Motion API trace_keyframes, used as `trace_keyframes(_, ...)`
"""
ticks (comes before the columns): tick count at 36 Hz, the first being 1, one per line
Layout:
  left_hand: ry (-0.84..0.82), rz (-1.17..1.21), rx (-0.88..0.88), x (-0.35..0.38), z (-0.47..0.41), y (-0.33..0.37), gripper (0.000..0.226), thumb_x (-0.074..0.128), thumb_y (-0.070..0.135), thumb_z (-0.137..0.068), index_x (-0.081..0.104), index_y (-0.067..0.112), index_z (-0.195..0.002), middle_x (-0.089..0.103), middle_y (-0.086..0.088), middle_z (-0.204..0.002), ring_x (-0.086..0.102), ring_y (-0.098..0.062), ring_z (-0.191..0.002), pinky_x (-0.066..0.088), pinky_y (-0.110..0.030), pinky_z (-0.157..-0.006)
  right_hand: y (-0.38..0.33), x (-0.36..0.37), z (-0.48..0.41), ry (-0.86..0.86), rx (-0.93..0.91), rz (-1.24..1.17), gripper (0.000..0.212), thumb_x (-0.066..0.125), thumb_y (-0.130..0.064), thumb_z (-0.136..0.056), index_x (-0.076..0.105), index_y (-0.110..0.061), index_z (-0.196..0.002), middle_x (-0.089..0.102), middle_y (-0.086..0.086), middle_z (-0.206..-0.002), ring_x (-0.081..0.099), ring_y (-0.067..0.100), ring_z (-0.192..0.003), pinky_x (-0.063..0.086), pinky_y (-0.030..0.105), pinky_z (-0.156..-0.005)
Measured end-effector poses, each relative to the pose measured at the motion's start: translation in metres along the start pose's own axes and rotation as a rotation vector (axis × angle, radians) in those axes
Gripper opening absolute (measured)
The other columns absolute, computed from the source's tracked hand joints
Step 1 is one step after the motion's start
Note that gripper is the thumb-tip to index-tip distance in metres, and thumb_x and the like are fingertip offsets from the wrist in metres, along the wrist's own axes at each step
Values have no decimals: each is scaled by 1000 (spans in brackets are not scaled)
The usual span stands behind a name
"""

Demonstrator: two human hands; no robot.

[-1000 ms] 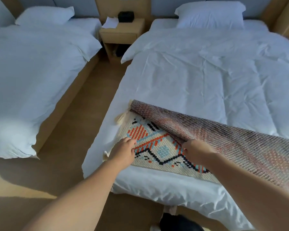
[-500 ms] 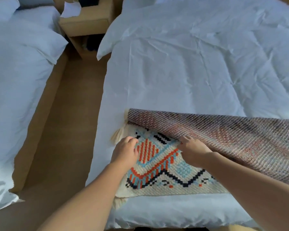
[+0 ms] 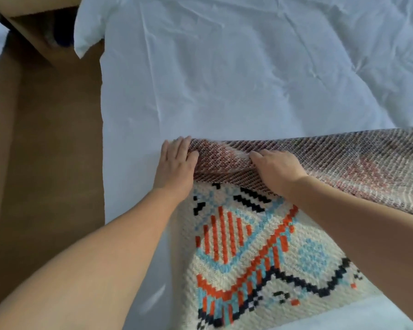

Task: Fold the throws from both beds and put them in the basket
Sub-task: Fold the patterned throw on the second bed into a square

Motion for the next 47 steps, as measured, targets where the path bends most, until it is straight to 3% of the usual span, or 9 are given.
trace_keyframes(7, 238, 172, 203, -6, -12, 21, 16, 61, 10, -80, 52, 13, -93, 54, -10, -101, 49, -31, -93, 45, -45, -84, 25, -10, -38, 107, 161, -21, 23, 43, -4, -92, 46, -13, -112, 58, 8, -95, 61, 31, -82, 35, 34, -59)
trace_keyframes(13, 5, 18, 276, 12, -4, 29, 51, 55, 42, -87, 41, 18, -129, 35, -16, -142, 28, -36, -134, 16, -53, -115, 27, -10, -42, 92, 185, -13, 25, 44, 1, -87, 48, -12, -109, 50, 6, -85, 51, 28, -73, 35, 35, -61)
trace_keyframes(18, 206, 44, 338, 12, -3, 32, 43, 77, 3, -65, 60, 17, -102, 46, -16, -131, 37, -38, -123, 23, -60, -109, 28, -9, -35, 135, 201, -28, 33, 46, 3, -85, 43, -9, -116, 49, 12, -106, 52, 29, -80, 35, 35, -64)
trace_keyframes(23, 161, 86, 223, 6, -11, 36, 9, 76, 12, -72, 71, 14, -80, 56, -15, -128, 47, -36, -115, 32, -53, -101, 24, -3, -15, 140, 48, 0, 36, 46, -1, -86, 51, -10, -120, 46, 12, -118, 53, 29, -97, 45, 38, -84)
trace_keyframes(26, 186, 92, 219, -2, -6, 43, 4, 69, 15, -79, 69, 11, -80, 56, -15, -127, 47, -34, -118, 27, -53, -105, 20, 9, 0, 115, -26, 39, 30, 48, -24, -94, 60, -12, -120, 44, 13, -137, 45, 31, -121, 35, 44, -107)
trace_keyframes(32, 155, 160, 219, -27, 32, 53, 35, 35, 27, -89, 64, 12, -77, 54, -15, -135, 42, -33, -131, 20, -53, -114, -7, 13, 53, -50, -83, 24, 100, 15, -83, -81, 31, -11, -148, 9, 16, -160, 10, 34, -146, 11, 51, -118)
trace_keyframes(39, 133, 235, 170, -54, 94, 62, 19, 50, 22, -90, 64, 14, -81, 69, -5, -94, 67, -26, -89, 51, -40, -82, -37, 7, 90, -161, -38, 5, 55, 39, -25, -98, 24, -17, -151, 22, 6, -158, 20, 25, -145, 14, 42, -118)
trace_keyframes(44, -48, 241, 69, -71, 146, 63, 18, 56, 29, -88, 51, 18, -73, 55, 5, -54, 55, -19, -41, 41, -29, -35, -37, -2, 124, -149, -22, -78, 57, 41, 3, -88, 38, -12, -142, 57, 3, -132, 58, 24, -113, 47, 36, -96)
trace_keyframes(47, -117, 221, 72, -72, 177, 68, 30, 81, 16, -68, 53, 20, -75, 54, 7, -57, 54, -17, -43, 32, -25, -33, -32, -1, 145, -176, -43, -88, 50, 43, 3, -87, 46, -14, -134, 63, 1, -111, 65, 23, -91, 56, 35, -77)
Point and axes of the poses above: each hand's wrist, its own z-axis away from the middle knuckle, its own x-axis out of the palm, y = z × x, the point moved 2 cm from there along -z, towards the middle knuckle
